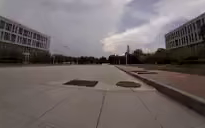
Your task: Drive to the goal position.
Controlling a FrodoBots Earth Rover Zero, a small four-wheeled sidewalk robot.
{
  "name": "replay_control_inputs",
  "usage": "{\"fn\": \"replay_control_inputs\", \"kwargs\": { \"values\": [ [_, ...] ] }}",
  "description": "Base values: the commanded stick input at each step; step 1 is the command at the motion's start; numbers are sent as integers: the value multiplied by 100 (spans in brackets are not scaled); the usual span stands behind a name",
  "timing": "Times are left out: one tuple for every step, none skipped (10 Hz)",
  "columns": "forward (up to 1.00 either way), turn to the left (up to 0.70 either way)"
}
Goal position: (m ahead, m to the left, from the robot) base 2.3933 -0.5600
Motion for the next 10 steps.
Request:
{"fn": "replay_control_inputs", "kwargs": {
  "values": [
    [100,0],
    [100,0],
    [100,0],
    [100,-5],
    [100,-27],
    [100,-27],
    [100,-27],
    [100,-27],
    [100,-16],
    [100,0]
  ]
}}
